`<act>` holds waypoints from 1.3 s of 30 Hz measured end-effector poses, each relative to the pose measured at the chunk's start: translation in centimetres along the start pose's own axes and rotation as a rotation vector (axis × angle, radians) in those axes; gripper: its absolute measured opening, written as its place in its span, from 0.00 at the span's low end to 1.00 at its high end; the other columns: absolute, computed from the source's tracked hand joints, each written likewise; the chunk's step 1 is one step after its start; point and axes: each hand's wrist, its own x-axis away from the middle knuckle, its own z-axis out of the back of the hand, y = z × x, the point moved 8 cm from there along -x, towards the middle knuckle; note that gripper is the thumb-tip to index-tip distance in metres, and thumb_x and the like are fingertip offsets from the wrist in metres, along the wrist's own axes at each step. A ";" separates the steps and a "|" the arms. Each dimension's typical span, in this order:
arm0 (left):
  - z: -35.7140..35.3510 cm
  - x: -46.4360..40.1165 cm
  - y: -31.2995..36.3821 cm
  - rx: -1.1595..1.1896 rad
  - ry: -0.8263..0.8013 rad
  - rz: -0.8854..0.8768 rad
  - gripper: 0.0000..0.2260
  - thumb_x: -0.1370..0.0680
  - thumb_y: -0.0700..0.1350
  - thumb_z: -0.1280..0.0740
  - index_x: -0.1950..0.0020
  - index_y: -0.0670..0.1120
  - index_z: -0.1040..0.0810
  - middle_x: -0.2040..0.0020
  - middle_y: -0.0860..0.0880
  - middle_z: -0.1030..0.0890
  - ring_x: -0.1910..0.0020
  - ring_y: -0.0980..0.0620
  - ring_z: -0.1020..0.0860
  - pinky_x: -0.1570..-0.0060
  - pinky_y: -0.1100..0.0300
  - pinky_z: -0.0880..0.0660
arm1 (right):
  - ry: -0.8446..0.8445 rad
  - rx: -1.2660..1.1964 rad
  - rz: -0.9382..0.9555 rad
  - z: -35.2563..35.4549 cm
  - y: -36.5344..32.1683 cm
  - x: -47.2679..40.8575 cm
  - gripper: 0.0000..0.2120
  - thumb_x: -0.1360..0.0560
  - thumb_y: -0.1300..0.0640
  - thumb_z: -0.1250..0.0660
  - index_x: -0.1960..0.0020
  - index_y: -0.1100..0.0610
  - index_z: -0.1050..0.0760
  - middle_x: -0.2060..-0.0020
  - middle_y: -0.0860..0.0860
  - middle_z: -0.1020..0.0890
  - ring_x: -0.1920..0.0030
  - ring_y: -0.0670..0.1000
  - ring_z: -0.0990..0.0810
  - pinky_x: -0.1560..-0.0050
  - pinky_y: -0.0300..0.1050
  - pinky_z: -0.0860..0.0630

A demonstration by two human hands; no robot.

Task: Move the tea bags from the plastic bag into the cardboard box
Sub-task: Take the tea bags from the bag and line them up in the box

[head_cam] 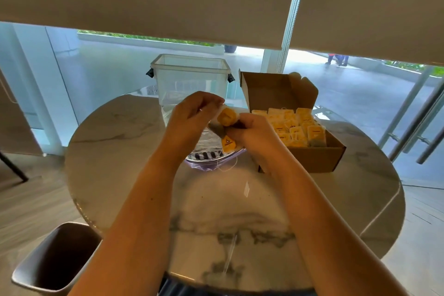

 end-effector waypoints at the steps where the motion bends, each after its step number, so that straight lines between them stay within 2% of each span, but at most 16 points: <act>1: -0.5 0.0 0.0 -0.042 -0.004 0.016 0.08 0.23 0.49 0.35 0.46 0.48 0.23 0.55 0.56 0.22 0.55 0.61 0.23 0.57 0.76 0.28 | -0.002 -0.052 -0.026 0.3 0.2 0.1 0.07 0.25 0.64 0.34 0.49 0.62 0.21 0.54 0.61 0.17 0.52 0.59 0.18 0.44 0.55 0.22; 3: -1.4 0.0 0.0 -0.085 0.009 0.024 0.11 0.24 0.45 0.32 0.43 0.49 0.26 0.58 0.57 0.23 0.59 0.64 0.23 0.60 0.77 0.28 | -0.013 -0.132 -0.069 0.8 0.6 0.4 0.06 0.25 0.65 0.34 0.49 0.62 0.21 0.54 0.61 0.17 0.52 0.60 0.18 0.45 0.54 0.21; 5: -1.3 0.0 0.3 -0.008 0.087 0.026 0.12 0.24 0.42 0.33 0.42 0.50 0.30 0.61 0.54 0.22 0.63 0.63 0.22 0.61 0.74 0.26 | -0.034 -0.231 -0.094 1.3 0.8 0.6 0.05 0.25 0.66 0.35 0.52 0.59 0.21 0.58 0.57 0.18 0.56 0.56 0.18 0.50 0.48 0.21; 7: -0.9 0.1 0.3 0.047 0.167 0.030 0.09 0.23 0.40 0.34 0.46 0.51 0.31 0.60 0.54 0.23 0.63 0.61 0.22 0.62 0.71 0.25 | -0.059 -0.370 -0.122 1.8 0.9 0.9 0.08 0.24 0.66 0.36 0.51 0.56 0.22 0.60 0.54 0.18 0.59 0.52 0.20 0.56 0.43 0.22; 9: -1.0 0.2 -0.1 0.070 0.178 0.068 0.08 0.21 0.38 0.38 0.53 0.52 0.28 0.60 0.54 0.23 0.65 0.63 0.23 0.64 0.70 0.24 | -0.073 -0.481 -0.145 2.5 1.1 1.0 0.10 0.23 0.65 0.39 0.45 0.57 0.24 0.58 0.52 0.17 0.59 0.49 0.18 0.60 0.39 0.21; 11: -1.8 0.3 -0.5 0.027 0.112 0.099 0.13 0.21 0.36 0.41 0.57 0.52 0.25 0.62 0.52 0.23 0.66 0.61 0.23 0.63 0.68 0.24 | -0.055 -0.568 -0.146 3.3 1.2 1.0 0.11 0.22 0.65 0.40 0.43 0.58 0.25 0.55 0.52 0.17 0.57 0.49 0.18 0.59 0.38 0.20; 14: -3.7 0.5 -0.8 -0.044 -0.040 0.130 0.10 0.21 0.36 0.42 0.55 0.46 0.23 0.60 0.47 0.23 0.62 0.50 0.22 0.57 0.52 0.21 | 0.001 -0.668 -0.149 3.9 1.4 1.0 0.10 0.23 0.67 0.40 0.44 0.61 0.24 0.57 0.54 0.18 0.58 0.49 0.18 0.59 0.38 0.19; 16: -4.7 0.7 -0.5 -0.011 -0.085 0.136 0.10 0.20 0.40 0.41 0.57 0.47 0.22 0.56 0.43 0.24 0.59 0.45 0.21 0.52 0.45 0.22 | 0.025 -0.705 -0.154 4.0 1.4 1.0 0.09 0.23 0.67 0.39 0.45 0.64 0.24 0.59 0.54 0.18 0.61 0.49 0.17 0.61 0.38 0.19; 18: -5.0 0.8 0.1 -0.020 -0.079 0.109 0.08 0.21 0.46 0.38 0.58 0.51 0.23 0.54 0.48 0.25 0.56 0.49 0.21 0.49 0.53 0.23 | 0.050 -0.741 -0.149 4.1 1.4 0.9 0.08 0.24 0.67 0.38 0.46 0.65 0.24 0.60 0.54 0.17 0.63 0.48 0.16 0.61 0.37 0.19; 20: -5.0 0.7 0.4 -0.102 -0.051 0.058 0.02 0.23 0.49 0.35 0.55 0.54 0.24 0.54 0.56 0.27 0.55 0.56 0.23 0.53 0.71 0.27 | 0.067 -0.760 -0.138 4.3 1.4 0.9 0.07 0.24 0.66 0.38 0.48 0.65 0.23 0.61 0.54 0.17 0.64 0.47 0.16 0.62 0.36 0.20; 22: -4.8 0.6 0.4 -0.149 -0.018 0.037 0.04 0.24 0.50 0.33 0.50 0.55 0.26 0.52 0.58 0.29 0.55 0.61 0.26 0.57 0.78 0.31 | 0.057 -0.762 -0.133 4.3 1.4 0.9 0.06 0.24 0.65 0.37 0.51 0.63 0.22 0.63 0.52 0.16 0.63 0.47 0.16 0.61 0.36 0.20; 25: -4.5 0.6 0.3 -0.134 0.027 0.030 0.07 0.25 0.50 0.32 0.48 0.53 0.24 0.49 0.55 0.28 0.55 0.61 0.27 0.56 0.75 0.31 | 0.020 -0.741 -0.130 3.9 1.3 0.9 0.05 0.26 0.65 0.36 0.52 0.61 0.22 0.62 0.52 0.16 0.61 0.47 0.16 0.58 0.36 0.19; 29: -4.2 0.5 0.3 -0.137 0.053 -0.011 0.09 0.26 0.48 0.30 0.47 0.50 0.23 0.50 0.53 0.28 0.56 0.64 0.27 0.58 0.80 0.31 | -0.018 -0.658 -0.149 3.7 1.4 1.0 0.06 0.27 0.66 0.34 0.52 0.59 0.23 0.60 0.53 0.17 0.62 0.47 0.16 0.59 0.36 0.19; 32: -4.3 0.4 0.4 -0.177 0.057 -0.054 0.14 0.27 0.46 0.29 0.43 0.44 0.23 0.49 0.52 0.27 0.57 0.61 0.27 0.57 0.80 0.31 | -0.034 -0.629 -0.168 3.7 1.6 0.9 0.07 0.27 0.66 0.34 0.51 0.59 0.25 0.58 0.54 0.18 0.60 0.50 0.16 0.60 0.40 0.18; 36: -4.8 0.5 1.0 -0.261 0.024 -0.149 0.16 0.28 0.43 0.29 0.42 0.39 0.23 0.52 0.47 0.23 0.58 0.60 0.25 0.60 0.81 0.31 | 0.053 -0.365 -0.117 4.2 1.6 0.8 0.07 0.28 0.63 0.31 0.50 0.58 0.23 0.59 0.50 0.21 0.58 0.47 0.23 0.66 0.29 0.24; 39: -5.0 0.5 1.0 -0.281 0.016 -0.181 0.16 0.28 0.42 0.29 0.42 0.38 0.23 0.49 0.40 0.19 0.55 0.54 0.24 0.59 0.81 0.32 | 0.125 -0.244 -0.061 4.9 1.3 0.7 0.08 0.29 0.62 0.29 0.52 0.55 0.24 0.59 0.48 0.22 0.58 0.46 0.25 0.65 0.29 0.25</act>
